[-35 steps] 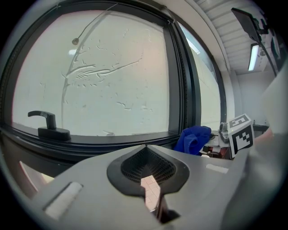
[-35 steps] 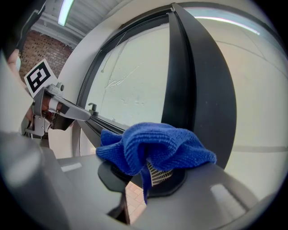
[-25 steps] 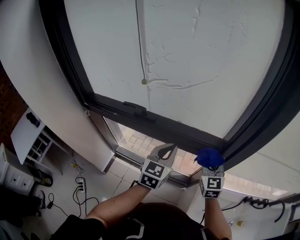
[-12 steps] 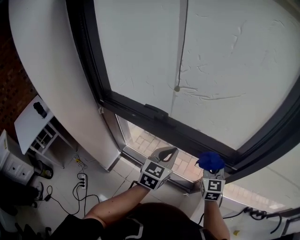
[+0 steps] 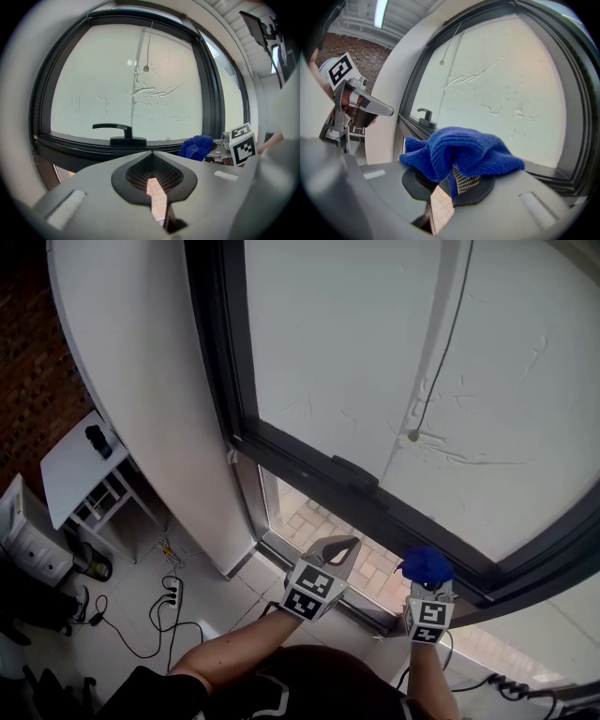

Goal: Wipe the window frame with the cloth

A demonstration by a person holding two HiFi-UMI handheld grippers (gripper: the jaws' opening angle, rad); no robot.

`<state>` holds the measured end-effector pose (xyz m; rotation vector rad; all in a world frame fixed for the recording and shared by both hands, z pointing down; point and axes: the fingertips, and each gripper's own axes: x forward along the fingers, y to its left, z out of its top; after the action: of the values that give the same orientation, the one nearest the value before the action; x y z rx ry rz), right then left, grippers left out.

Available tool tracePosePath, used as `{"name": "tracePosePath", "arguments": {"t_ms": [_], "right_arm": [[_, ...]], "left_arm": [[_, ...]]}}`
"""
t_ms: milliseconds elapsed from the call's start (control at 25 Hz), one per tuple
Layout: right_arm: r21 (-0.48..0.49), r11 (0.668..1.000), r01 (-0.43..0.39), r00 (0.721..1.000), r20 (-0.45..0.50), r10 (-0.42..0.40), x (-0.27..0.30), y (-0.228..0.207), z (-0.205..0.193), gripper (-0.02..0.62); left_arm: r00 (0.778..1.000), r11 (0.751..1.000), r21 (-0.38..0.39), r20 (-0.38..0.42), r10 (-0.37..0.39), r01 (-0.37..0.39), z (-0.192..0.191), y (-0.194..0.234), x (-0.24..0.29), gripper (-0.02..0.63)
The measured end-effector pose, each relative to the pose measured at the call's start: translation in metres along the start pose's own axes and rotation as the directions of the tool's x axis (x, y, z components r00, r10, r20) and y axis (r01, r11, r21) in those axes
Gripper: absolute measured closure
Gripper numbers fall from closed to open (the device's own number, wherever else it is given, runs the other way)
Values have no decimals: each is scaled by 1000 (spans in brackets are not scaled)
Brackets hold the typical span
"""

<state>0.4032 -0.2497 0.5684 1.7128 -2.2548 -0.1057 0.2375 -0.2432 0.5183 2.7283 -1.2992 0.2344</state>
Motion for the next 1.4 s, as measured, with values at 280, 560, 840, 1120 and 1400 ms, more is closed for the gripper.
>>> {"name": "tracePosePath", "arguments": {"t_ms": [280,560,840,1120,1400], "right_arm": [[-19,999,-29,1000,3,29,23,31,14,541],[-47,997,-61,998,4,61,47,59,25,541],[-45,996,-78,997,0,78,64,82,34,541],[-47,995,-89,996,-6,89,86,108,44,541],[-58,993,-102,995,-9,101,109,137,56,541]], "left_arm": [[998,998,-23,-11,57,-57,-10,38,-22,612],[996,996,-25,-7,88,-88,-12,64,-38,613],[992,992,-33,-3,124,-124,-16,92,-58,612],[985,984,-41,2,173,-173,-21,128,-77,612],[975,973,-62,19,222,-220,-21,173,-95,612]]}}
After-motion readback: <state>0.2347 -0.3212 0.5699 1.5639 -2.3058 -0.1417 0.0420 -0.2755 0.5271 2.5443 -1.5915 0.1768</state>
